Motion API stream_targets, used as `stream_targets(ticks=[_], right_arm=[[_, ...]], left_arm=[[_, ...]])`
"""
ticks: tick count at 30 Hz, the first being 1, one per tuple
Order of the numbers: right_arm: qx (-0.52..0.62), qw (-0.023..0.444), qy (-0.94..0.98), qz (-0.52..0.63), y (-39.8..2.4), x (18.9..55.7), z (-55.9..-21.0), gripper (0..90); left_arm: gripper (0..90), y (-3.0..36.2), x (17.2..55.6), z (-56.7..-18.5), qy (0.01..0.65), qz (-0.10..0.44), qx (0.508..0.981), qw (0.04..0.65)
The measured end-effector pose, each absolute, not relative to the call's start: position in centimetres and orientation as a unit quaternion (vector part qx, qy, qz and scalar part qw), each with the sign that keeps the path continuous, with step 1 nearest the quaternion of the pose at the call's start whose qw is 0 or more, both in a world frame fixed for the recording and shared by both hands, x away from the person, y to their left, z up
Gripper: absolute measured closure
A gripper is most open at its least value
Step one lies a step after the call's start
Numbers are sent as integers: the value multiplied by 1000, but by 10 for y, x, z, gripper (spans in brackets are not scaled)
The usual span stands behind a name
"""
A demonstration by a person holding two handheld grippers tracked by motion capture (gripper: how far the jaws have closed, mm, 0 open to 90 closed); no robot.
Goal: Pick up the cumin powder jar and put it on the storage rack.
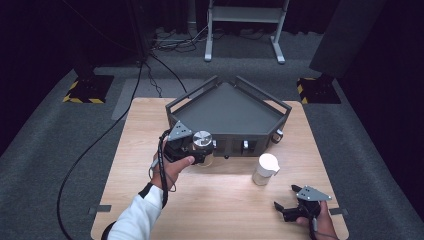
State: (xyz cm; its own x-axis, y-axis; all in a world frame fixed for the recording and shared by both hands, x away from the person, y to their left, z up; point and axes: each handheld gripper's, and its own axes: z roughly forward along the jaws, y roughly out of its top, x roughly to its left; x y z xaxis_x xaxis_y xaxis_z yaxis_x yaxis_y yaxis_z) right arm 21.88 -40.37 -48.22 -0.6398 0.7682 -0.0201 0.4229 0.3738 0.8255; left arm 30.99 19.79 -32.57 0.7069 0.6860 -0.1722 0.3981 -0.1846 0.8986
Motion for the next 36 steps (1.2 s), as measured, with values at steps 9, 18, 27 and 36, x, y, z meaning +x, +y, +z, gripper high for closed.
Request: stream_targets(ticks=[9, 18, 27, 36], right_arm=[[371, 206, 803, 419, -404, 219, -482, 0], [371, 206, 803, 419, -404, 219, -482, 0], [371, 206, 803, 419, -404, 219, -482, 0], [372, 206, 802, 419, -404, 218, -482, 0]], left_arm=[[303, 192, 324, -302, 344, 140, 767, 523], [303, 185, 336, -285, 338, 149, 768, 523], [303, 176, 355, -272, 338, 159, 766, 523], [303, 165, 379, -271, 346, 167, 764, 518]])
